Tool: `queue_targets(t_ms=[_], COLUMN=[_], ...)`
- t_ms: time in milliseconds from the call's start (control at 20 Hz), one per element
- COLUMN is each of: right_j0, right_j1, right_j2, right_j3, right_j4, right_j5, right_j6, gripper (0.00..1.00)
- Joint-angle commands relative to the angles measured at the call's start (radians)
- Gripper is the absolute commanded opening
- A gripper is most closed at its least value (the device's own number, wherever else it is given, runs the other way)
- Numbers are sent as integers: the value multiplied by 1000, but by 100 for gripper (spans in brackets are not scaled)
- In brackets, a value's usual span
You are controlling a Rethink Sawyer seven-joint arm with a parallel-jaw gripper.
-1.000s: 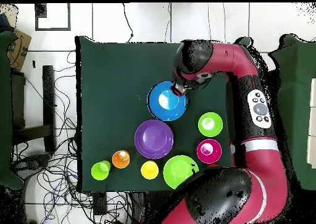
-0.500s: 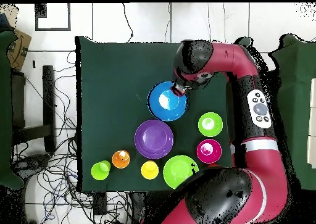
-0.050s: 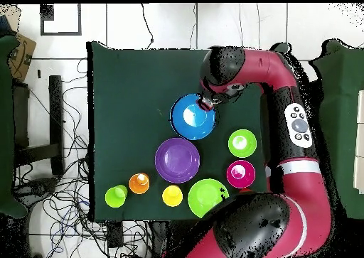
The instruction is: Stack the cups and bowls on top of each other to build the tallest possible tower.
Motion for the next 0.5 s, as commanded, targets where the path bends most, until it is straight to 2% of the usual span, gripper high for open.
queue_targets(t_ms=[50,500], right_j0=[-2,-8], right_j1=[-3,0], right_j2=[33,31], right_j3=[2,19], right_j4=[-54,-61], right_j5=[-62,-91], right_j6=[-275,-274], gripper=[0,0])
